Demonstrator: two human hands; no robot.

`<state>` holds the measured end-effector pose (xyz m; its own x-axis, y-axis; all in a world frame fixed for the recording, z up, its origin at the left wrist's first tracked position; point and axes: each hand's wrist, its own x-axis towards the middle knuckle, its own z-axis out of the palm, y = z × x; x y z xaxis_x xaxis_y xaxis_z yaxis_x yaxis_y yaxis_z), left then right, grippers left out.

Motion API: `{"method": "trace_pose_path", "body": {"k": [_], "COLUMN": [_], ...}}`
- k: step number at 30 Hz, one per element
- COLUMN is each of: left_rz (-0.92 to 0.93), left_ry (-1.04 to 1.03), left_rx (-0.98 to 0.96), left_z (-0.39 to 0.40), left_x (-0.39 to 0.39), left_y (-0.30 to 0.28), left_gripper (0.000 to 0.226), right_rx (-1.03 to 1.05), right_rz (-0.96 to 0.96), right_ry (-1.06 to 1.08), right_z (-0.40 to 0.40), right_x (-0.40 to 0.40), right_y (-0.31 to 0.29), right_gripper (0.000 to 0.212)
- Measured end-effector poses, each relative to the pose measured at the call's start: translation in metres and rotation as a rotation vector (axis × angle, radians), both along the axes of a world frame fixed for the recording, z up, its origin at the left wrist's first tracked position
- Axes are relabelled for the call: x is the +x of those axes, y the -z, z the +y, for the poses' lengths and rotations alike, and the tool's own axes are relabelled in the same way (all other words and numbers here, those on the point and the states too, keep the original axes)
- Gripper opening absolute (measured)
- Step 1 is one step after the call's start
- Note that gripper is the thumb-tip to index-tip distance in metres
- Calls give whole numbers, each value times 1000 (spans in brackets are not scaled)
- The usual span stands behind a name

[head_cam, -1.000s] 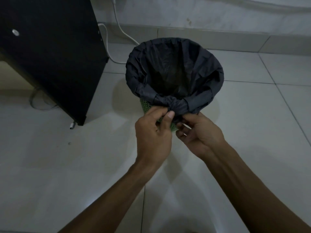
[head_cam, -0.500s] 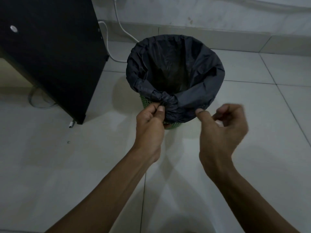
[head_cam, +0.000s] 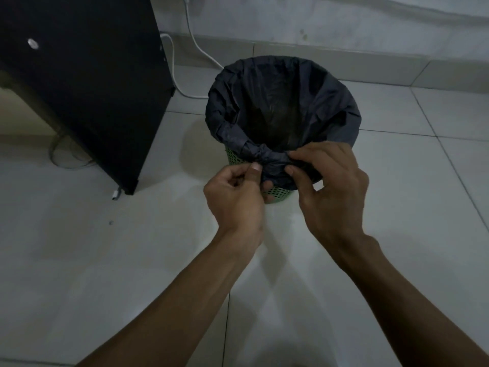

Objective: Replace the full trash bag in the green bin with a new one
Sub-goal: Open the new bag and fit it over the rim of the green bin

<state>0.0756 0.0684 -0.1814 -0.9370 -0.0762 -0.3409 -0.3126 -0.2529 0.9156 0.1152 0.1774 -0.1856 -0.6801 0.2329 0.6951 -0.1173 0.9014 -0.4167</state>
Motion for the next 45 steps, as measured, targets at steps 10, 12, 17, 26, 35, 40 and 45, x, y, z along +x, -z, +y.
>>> {"method": "trace_pose_path", "body": {"k": [10, 12, 17, 26, 35, 40, 45], "left_rz": [-304, -326, -389, -358, -408, -430, -390], "left_ry": [46, 80, 135, 208, 138, 175, 198], "left_rx": [238, 210, 248, 208, 259, 367, 391], "left_z": [-3, -1, 0, 2, 3, 1, 2], "left_x": [-10, -17, -30, -27, -28, -26, -23], "left_y": [-39, -40, -36, -29, -33, -39, -37], "left_gripper": [26, 25, 17, 25, 17, 26, 23], "right_rx": [-30, -44, -53, -414, -2020, -2213, -2301], "right_rz": [-15, -33, -29, 86, -348, -303, -203], "right_ry": [-42, -60, -84, 279, 19, 73, 53], "right_z": [-1, 0, 6, -7, -21, -18, -14], "right_x": [2, 0, 0, 22, 4, -8, -10], "right_y": [0, -2, -3, 13, -31, -37, -39], "right_gripper": [22, 22, 20, 29, 31, 27, 12]}}
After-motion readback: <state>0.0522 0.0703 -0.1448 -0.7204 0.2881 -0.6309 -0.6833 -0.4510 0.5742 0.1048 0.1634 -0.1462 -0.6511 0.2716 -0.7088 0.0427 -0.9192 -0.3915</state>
